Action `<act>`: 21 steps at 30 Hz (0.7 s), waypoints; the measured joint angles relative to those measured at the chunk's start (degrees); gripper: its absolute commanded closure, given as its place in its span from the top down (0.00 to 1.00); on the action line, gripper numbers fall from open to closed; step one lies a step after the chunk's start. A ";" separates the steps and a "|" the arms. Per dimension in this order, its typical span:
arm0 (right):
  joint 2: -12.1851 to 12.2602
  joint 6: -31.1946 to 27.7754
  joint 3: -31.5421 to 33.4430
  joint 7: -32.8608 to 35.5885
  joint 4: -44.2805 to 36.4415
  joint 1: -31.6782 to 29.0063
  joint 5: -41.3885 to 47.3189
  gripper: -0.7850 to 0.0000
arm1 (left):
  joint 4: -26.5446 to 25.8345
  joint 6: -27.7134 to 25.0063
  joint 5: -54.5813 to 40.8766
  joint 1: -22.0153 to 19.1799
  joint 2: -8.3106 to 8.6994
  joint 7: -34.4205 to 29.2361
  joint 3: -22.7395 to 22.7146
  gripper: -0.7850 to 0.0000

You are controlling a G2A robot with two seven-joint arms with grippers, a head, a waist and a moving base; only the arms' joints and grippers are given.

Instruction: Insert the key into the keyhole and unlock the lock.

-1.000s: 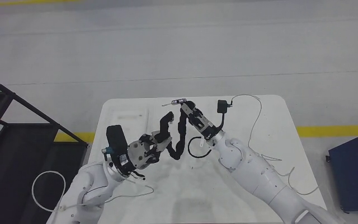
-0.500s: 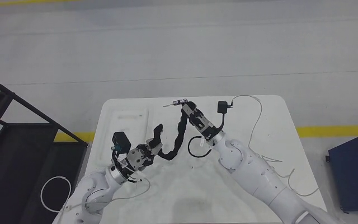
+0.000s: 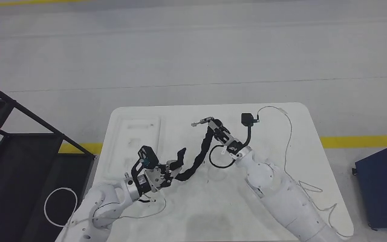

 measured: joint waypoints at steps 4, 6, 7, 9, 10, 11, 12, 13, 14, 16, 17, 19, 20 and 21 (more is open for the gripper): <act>1.66 7.22 3.59 5.14 -11.04 -6.76 -4.63 0.00 | -1.79 -2.73 -7.59 0.73 0.34 -5.01 0.94 0.00; 2.17 10.27 5.01 7.67 -13.91 -8.93 -5.57 0.00 | -1.84 -3.25 -11.29 0.38 0.57 -8.00 1.09 0.00; 2.41 12.12 5.91 9.37 -14.69 -9.92 -5.52 0.00 | -1.67 -2.85 -12.69 -0.20 0.69 -9.83 1.07 0.00; 2.64 14.96 7.07 11.67 -14.45 -10.60 -5.13 0.00 | -0.86 -1.37 -12.85 -1.36 0.75 -11.72 1.32 0.00; 2.71 16.82 7.63 12.98 -13.92 -10.63 -4.85 0.00 | 0.02 -0.22 -12.59 -2.24 0.71 -12.42 1.86 0.00; 2.71 17.92 7.96 13.68 -13.53 -10.53 -4.55 0.00 | 0.82 0.60 -12.49 -2.96 0.64 -12.76 2.39 0.00; 2.69 18.82 8.22 14.13 -13.07 -10.37 -4.23 0.00 | 1.69 1.40 -12.37 -3.76 0.57 -13.03 2.95 0.00; 2.64 19.82 8.35 14.73 -12.34 -10.11 -3.86 0.00 | 2.90 2.41 -12.17 -4.87 0.46 -13.30 3.74 0.00; 2.57 20.35 8.29 15.38 -11.75 -9.82 -3.52 0.00 | 3.83 3.11 -12.09 -5.69 0.36 -13.52 4.39 0.00; 2.38 20.66 7.97 16.90 -10.24 -8.78 -2.70 0.00 | 6.18 4.46 -12.29 -7.65 0.11 -14.20 6.12 0.00; 2.27 20.58 7.72 17.44 -9.55 -8.28 -2.47 0.00 | 7.27 4.95 -12.49 -8.56 -0.02 -14.51 6.93 0.00; 2.00 20.27 6.94 18.83 -7.89 -7.07 -1.89 0.00 | 9.87 6.02 -12.76 -10.85 -0.36 -15.06 8.88 0.00; 1.87 20.15 6.58 19.36 -7.19 -6.53 -1.64 0.00 | 10.96 6.45 -12.60 -11.84 -0.52 -15.12 9.70 0.00; 1.74 19.99 6.19 19.89 -6.49 -5.97 -1.44 0.00 | 11.99 6.89 -12.03 -12.84 -0.68 -14.98 10.47 0.00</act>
